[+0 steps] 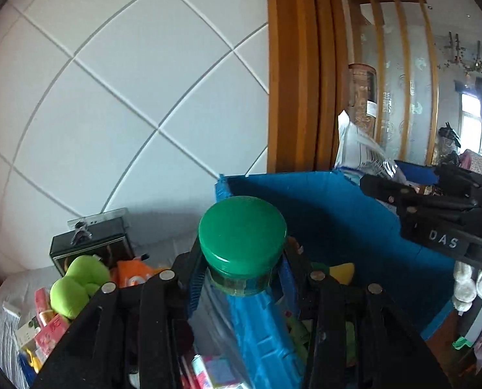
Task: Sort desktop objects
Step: 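Carry the green jar and gauze packet into the blue crate and open both tools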
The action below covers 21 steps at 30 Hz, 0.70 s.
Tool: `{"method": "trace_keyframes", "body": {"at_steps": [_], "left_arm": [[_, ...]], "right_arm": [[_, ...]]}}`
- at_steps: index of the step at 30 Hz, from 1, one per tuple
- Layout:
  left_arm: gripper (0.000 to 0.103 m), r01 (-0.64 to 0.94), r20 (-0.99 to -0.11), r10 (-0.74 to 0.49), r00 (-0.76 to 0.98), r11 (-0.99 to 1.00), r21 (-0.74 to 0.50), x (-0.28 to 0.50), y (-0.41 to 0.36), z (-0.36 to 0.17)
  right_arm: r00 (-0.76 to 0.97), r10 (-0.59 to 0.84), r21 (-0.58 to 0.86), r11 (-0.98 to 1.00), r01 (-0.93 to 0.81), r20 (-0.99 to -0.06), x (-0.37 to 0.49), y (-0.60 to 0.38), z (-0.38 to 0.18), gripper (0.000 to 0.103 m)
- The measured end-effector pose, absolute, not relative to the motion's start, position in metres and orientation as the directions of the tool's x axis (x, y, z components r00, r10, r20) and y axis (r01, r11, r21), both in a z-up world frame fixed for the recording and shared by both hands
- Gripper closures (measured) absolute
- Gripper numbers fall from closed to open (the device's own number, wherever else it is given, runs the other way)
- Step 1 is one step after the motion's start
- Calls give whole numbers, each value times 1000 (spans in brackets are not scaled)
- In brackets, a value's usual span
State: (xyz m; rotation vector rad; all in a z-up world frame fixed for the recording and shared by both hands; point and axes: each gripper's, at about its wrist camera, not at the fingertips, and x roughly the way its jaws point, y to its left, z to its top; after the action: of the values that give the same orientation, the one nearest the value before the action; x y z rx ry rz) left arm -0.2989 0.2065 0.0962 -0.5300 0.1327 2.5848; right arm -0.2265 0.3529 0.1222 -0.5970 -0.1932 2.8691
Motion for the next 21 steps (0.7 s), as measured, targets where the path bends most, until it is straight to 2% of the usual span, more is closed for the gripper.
{"method": "trace_keyframes", "body": {"at_steps": [3,7,14,16,17,18,21], "left_arm": [[63,-529,-413,481,-774,-849,2,-319,259,109],[63,-578,-512,524,-681,-814,-65,-359,327,108],[63,-536,-752,351,-558,-844,4,-436,430,30],[63,-532,-786,318,-531,-846,17,-449,443,5],[63,-525,-805,282,-521,-850,43,-453,446,-7],[63,-518,-831,245,-499,-853,59,-455,449,-17],[63,-528,-873,244,-424,-849,19,-453,452,-32]], "right_arm": [[-867,265,-151,-963,-221,-422,-242,401,123,48],[-816,322,-151,-947,-285,-481,-270,461,104,48],[-682,225,15,-945,-327,-696,-335,554,12,48],[-596,177,49,-938,-344,-783,-346,567,-16,48],[-583,145,86,-933,-350,-799,-346,572,-24,48],[-561,137,93,-928,-361,-816,-348,575,-31,48],[-498,185,23,-923,-383,-847,-353,574,-42,48]]}}
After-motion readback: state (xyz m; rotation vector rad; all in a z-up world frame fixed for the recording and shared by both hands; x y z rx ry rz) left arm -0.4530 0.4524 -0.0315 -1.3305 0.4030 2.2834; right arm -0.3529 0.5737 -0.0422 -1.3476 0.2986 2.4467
